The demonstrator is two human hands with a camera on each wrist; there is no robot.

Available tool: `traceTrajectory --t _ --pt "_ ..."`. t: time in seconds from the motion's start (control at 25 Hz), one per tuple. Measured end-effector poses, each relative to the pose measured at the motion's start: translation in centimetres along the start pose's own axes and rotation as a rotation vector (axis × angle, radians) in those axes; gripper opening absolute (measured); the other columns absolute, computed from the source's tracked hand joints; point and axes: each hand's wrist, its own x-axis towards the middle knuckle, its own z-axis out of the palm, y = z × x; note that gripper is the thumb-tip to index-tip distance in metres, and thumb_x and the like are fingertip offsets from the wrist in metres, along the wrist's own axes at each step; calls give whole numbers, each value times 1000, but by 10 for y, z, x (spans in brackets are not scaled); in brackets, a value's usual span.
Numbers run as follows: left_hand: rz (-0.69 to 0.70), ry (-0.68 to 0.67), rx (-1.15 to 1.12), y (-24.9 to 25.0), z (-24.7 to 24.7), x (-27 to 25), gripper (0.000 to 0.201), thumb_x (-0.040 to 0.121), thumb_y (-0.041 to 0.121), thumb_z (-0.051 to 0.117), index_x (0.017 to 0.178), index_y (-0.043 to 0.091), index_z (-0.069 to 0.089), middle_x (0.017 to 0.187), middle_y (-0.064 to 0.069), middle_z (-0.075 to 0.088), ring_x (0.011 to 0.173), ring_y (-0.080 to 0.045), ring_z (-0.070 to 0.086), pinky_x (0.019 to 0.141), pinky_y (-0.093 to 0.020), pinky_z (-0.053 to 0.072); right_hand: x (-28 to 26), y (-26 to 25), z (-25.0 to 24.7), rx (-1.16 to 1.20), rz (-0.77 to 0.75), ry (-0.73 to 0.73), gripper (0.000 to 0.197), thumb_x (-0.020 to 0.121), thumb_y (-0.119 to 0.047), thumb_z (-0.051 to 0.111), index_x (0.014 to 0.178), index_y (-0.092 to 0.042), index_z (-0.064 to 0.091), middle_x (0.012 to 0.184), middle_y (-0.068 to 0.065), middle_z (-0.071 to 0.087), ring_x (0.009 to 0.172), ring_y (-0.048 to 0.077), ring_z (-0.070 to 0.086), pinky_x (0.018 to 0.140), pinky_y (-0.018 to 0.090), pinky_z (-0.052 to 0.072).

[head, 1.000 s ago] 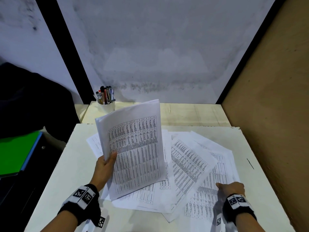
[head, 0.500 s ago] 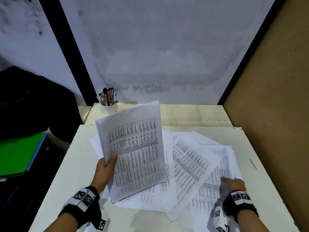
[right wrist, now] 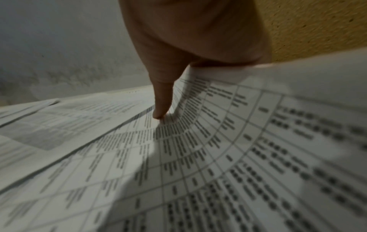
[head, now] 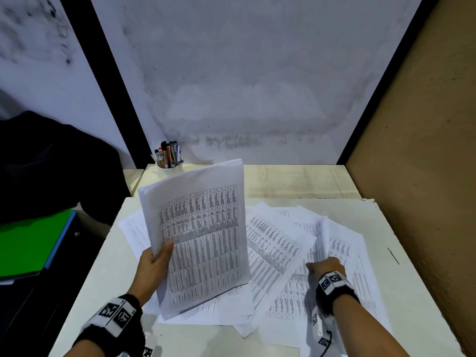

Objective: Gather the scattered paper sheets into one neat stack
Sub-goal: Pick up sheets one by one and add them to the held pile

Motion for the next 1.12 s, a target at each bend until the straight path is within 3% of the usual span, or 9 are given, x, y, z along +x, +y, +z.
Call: traceTrajectory --t 0.08,0.2,0.44,0.6,0.72,0.8,0.88,1.0,1.12 --pt "-12 3 1 -3 -2 -1 27 94 23 46 88 5 66 94 -19 71 87 -34 68 83 -52 54 4 -3 -1 -18 9 -3 22 76 -10 74 79 7 62 60 12 56 65 28 57 74 37 57" --pt "-18 13 -6 -3 -3 -5 28 94 23 46 87 5 65 95 -22 70 87 -36 68 83 -51 54 7 -5 -2 -34 14 -41 29 78 -7 71 97 13 63 59 9 52 64 25 54 64 29 49" --pt "-10 11 -12 -5 0 -4 29 94 23 45 90 1 65 93 -23 70 87 -37 68 80 -49 54 16 -6 -35 149 38 58 47 78 -12 71 116 12 55 112 26 62 104 39 61 79 34 47" --pt "-5 7 10 -14 4 -3 31 93 26 47 91 1 65 92 -27 69 87 -41 67 82 -54 53 23 -4 -41 272 -22 -77 45 73 -2 74 112 14 58 96 22 65 84 32 61 75 33 47" --pt "-4 2 20 -16 8 -4 29 93 26 46 93 5 66 95 -20 71 87 -34 68 84 -52 53 18 0 -20 231 14 -190 55 67 -11 81 112 11 60 86 19 67 72 28 63 65 31 52" --pt "-9 7 26 -15 8 -5 29 93 27 46 94 5 65 95 -19 71 87 -33 68 83 -51 54 7 -5 -4 235 42 -186 75 64 -24 83 124 8 52 115 22 64 97 35 64 83 37 53" --pt "-14 11 15 -14 7 -6 28 93 25 46 94 5 65 94 -18 71 87 -33 68 83 -48 54 -4 -13 9 169 45 -119 76 73 -28 77 130 8 43 129 22 55 102 33 59 81 33 48" --pt "-24 25 7 -10 4 -9 26 94 24 45 91 6 65 92 -17 70 85 -33 68 80 -45 54 -17 -24 29 148 28 -85 56 79 -20 71 123 10 50 113 22 64 85 29 59 72 30 45" --pt "-34 39 11 -10 0 -12 27 94 24 45 89 5 65 90 -17 71 83 -33 68 79 -45 54 -19 -28 41 110 48 -76 35 74 -11 68 103 8 62 68 9 61 61 24 59 66 27 51"
